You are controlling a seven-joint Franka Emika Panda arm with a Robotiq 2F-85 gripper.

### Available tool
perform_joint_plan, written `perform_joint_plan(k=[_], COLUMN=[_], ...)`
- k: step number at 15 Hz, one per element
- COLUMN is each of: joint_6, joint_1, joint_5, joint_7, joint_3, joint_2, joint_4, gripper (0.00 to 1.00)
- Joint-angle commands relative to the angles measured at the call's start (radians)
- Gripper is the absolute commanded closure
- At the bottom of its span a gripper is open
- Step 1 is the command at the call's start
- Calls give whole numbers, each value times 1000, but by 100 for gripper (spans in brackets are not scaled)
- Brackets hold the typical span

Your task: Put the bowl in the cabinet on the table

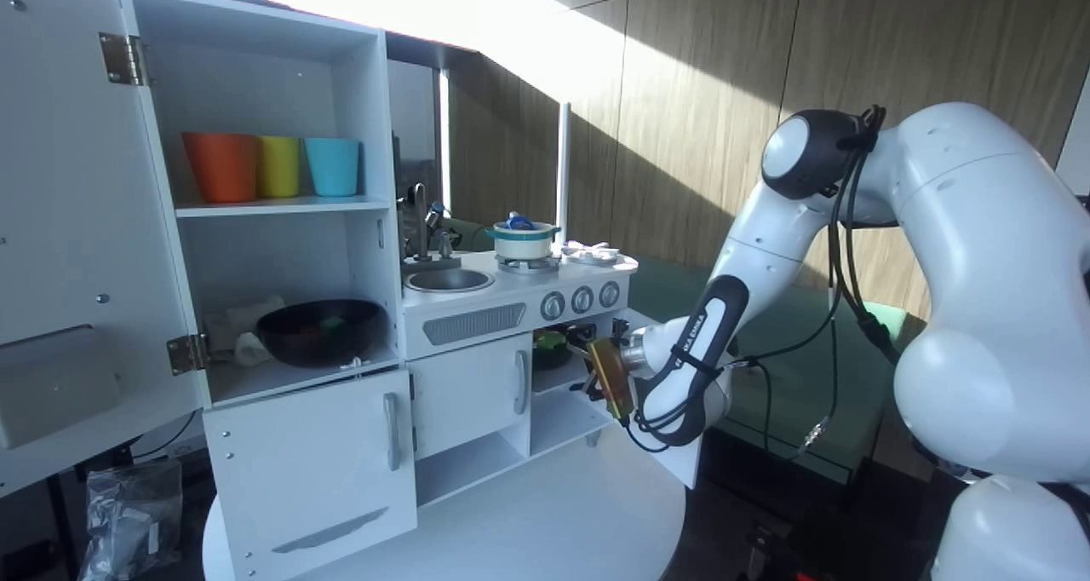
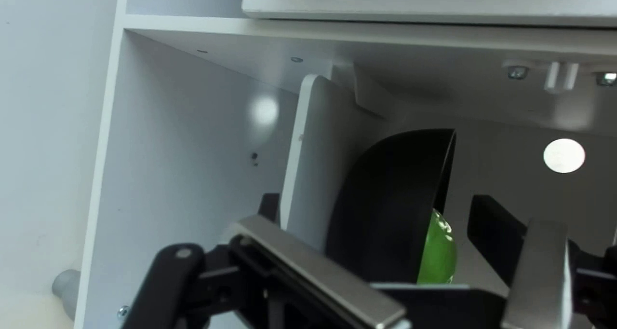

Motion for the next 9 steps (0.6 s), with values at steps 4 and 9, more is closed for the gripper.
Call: perform_joint_plan(k=[4,9], joint_6=[79,68], joint_1=[56,71], joint_5=[-2,-4], joint_7=[51,89], joint_3=[-58,-66], joint_2=[-31,-33], joint_4=[8,38], gripper=[0,0])
